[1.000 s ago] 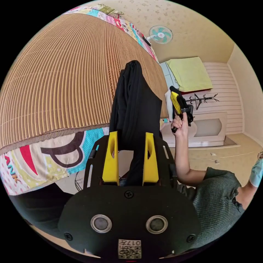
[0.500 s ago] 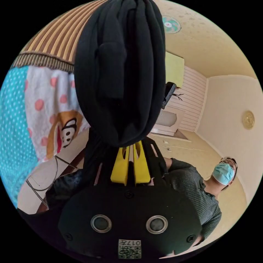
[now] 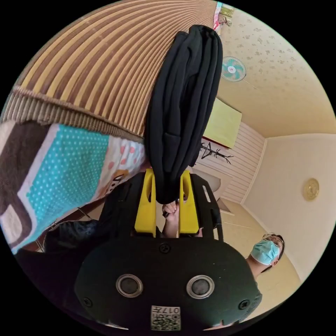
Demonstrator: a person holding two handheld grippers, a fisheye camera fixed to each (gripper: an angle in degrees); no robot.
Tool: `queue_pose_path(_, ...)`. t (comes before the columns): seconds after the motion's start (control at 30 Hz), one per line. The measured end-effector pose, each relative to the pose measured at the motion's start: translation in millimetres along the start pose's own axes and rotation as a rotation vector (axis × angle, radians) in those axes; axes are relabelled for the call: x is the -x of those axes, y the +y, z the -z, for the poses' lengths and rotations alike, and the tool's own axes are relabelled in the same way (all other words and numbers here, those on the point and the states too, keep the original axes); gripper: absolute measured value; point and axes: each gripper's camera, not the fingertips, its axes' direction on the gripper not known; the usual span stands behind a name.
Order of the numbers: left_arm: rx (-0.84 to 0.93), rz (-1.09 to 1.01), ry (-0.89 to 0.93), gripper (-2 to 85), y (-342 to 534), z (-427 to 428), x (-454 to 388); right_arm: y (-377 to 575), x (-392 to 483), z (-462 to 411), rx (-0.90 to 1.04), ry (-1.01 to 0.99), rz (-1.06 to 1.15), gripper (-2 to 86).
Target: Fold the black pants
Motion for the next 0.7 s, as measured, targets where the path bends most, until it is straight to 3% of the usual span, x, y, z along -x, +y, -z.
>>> queue_pose_path(0.07, 0.054, 0.002, 0.081, 7.7, 6.1, -24.1, -9.3, 5.3, -3.7, -1.9, -0.002, -0.119, -0.005, 19.9)
queue_pose_path(0.2, 0.148, -0.048, 0.021, 6.8, 21.2, -65.6, -34.5, -22.8, -30.4, 1.1, -0.134, -0.405, -0.065, 24.8)
queue_pose_path(0.33, 0.292, -0.144, -0.131, 6.6, 46.2, -116.8, -54.1, -71.6, -50.0, -5.2, -0.151, -0.633, -0.073, 22.7)
queue_pose_path(0.43, 0.363, -0.288, -0.119, 3.0, 61.3, -128.4, -84.8, -96.7, -35.6, 4.4, -0.169, -0.723, 0.070, 21.0)
queue_pose_path(0.53, 0.371, -0.479, -0.338, 3.7, 88.1, -131.8, -131.9, -135.3, 14.4, 40.7, -0.191, -0.683, 0.284, 19.6)
queue_pose_path(0.7, 0.302, -0.548, -0.536, 5.1, 114.5, -119.0, -160.2, -192.1, 163.1, 163.2, -0.243, -0.281, 0.696, 17.5)
